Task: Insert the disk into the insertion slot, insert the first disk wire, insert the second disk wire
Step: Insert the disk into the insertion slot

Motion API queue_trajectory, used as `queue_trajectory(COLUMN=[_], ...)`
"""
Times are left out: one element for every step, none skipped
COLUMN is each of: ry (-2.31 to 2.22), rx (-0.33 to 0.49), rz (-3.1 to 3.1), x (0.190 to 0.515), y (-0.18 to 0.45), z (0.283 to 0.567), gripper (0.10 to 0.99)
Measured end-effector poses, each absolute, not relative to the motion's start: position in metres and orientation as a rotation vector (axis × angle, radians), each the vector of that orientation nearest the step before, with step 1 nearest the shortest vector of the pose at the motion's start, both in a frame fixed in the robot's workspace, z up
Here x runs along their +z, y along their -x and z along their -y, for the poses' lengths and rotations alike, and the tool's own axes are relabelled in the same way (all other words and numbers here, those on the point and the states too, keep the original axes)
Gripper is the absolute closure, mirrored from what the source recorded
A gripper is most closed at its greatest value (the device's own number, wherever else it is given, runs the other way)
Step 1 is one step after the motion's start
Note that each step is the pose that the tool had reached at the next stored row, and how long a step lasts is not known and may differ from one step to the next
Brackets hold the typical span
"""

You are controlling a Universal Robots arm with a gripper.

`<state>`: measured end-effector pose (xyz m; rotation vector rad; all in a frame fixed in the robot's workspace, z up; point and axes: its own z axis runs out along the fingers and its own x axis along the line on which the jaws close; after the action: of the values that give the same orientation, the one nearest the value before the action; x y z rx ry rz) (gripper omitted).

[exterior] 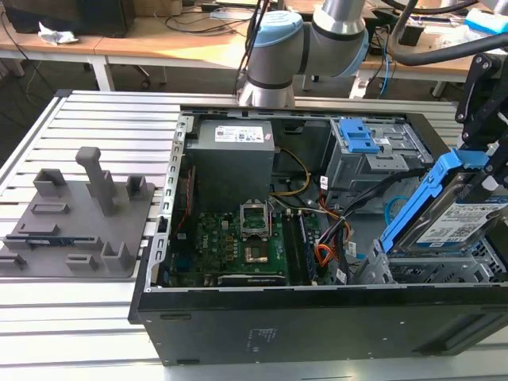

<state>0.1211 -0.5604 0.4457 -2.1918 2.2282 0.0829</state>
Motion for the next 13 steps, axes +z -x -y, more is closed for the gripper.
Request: queue_trajectory(ry=[2.191, 2.191, 2.191, 2.191, 2.191, 2.191, 2.191, 2.191, 2.192, 2.192, 2.196, 2.213, 2.221], rx=[0.084, 0.084, 0.084, 0.084, 0.084, 0.085, 0.085, 0.085, 0.085, 0.086, 0.089, 0.070, 0.058], rz=[-2.227, -2.227, -2.227, -2.227, -2.227, -2.227, -2.226, -2.227, -2.228, -2.228, -2.233, -2.251, -2.260], x=[0.444, 0.442, 0.441, 0.441, 0.441, 0.442, 0.444, 0.447, 0.450, 0.452, 0.454, 0.454, 0.453], y=[-0.121, -0.121, -0.121, -0.121, -0.121, -0.121, -0.122, -0.122, -0.122, -0.123, -0.124, -0.124, -0.124], z=[0.560, 0.560, 0.560, 0.560, 0.560, 0.560, 0.560, 0.560, 0.560, 0.560, 0.559, 0.555, 0.554], gripper=[0.722, 0.722, 0.722, 0.722, 0.722, 0.722, 0.722, 0.722, 0.722, 0.722, 0.722, 0.722, 0.722])
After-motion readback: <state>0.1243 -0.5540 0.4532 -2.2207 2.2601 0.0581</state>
